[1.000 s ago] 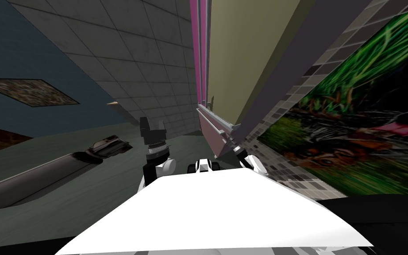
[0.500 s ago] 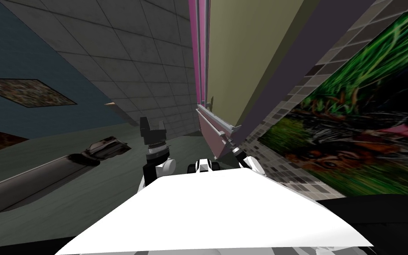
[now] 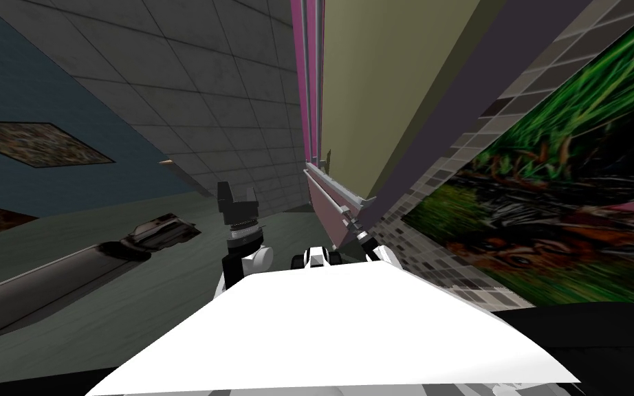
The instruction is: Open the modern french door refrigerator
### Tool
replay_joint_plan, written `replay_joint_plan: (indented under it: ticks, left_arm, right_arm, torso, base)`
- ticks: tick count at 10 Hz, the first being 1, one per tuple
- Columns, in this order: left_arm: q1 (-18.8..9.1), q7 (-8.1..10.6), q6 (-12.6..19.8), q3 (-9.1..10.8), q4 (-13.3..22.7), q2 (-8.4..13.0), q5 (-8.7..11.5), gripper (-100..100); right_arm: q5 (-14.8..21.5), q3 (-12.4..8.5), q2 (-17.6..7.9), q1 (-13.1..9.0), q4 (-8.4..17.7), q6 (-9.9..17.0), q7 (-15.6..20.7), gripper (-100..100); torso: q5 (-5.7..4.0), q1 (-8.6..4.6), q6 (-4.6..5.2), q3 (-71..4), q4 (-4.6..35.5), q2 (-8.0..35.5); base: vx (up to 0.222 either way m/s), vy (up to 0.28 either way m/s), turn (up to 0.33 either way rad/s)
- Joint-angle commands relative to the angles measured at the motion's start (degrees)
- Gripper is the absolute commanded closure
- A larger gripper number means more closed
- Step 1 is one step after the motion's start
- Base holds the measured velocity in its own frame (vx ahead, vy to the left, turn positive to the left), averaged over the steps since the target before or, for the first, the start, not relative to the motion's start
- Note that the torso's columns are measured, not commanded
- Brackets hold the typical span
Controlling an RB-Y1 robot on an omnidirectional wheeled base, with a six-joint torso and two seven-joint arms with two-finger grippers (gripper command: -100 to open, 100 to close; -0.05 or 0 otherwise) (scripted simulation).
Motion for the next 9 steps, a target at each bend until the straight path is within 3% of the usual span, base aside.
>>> replay_joint_plan:
  ticks: [1, 2, 4, 5, 6, 9]
  left_arm:
    - [0.0, 0.00, 0.0, 0.00, 0.0, 0.0, 0.0, 0]
    - [0.0, 0.00, 0.0, 0.00, 0.0, 0.0, 0.0, 0]
    - [0.0, 0.00, 0.0, 0.00, 0.0, 0.0, 0.0, 0]
    - [0.0, 0.00, 0.0, -0.01, 0.0, 0.0, 0.0, 0]
    - [0.0, 0.00, 0.0, -0.01, 0.0, 0.0, 0.0, 0]
    - [0.0, 0.00, 0.0, -0.02, 0.0, 0.0, 0.0, 0]
  right_arm:
    - [0.6, -0.3, 4.6, 0.2, 0.7, -0.6, 2.2, -100]
    - [0.6, -0.3, 5.8, 0.2, 0.8, -0.7, 2.4, -100]
    - [0.9, -0.2, 4.2, -0.5, -0.1, 0.7, 0.7, -100]
    - [0.8, -0.3, 4.6, -0.3, 0.5, -0.1, 1.7, -100]
    - [0.8, -0.3, 4.6, -0.4, 0.4, 0.1, 1.5, 100]
    - [1.2, 0.2, 4.7, -0.2, -0.5, 0.7, 0.9, 100]
  torso:
    - [0.01, 0.03, 0.00, 0.0, 0.0, 0.0]
    - [0.01, 0.03, 0.00, 0.0, 0.0, 0.1]
    - [0.00, -0.02, 0.01, 0.1, 0.0, 0.1]
    - [0.03, 0.12, -0.01, -0.1, 0.0, -0.1]
    - [0.02, 0.02, 0.01, 0.0, 0.0, 0.0]
    - [-0.20, 0.06, -0.03, -0.1, -0.5, -0.3]
  base:
    - [0.034, -0.008, -0.002]
    - [0.022, -0.005, 0.000]
    - [0.037, 0.023, 0.025]
    - [0.042, 0.030, 0.012]
    - [0.008, 0.002, -0.015]
    - [-0.055, 0.135, 0.008]
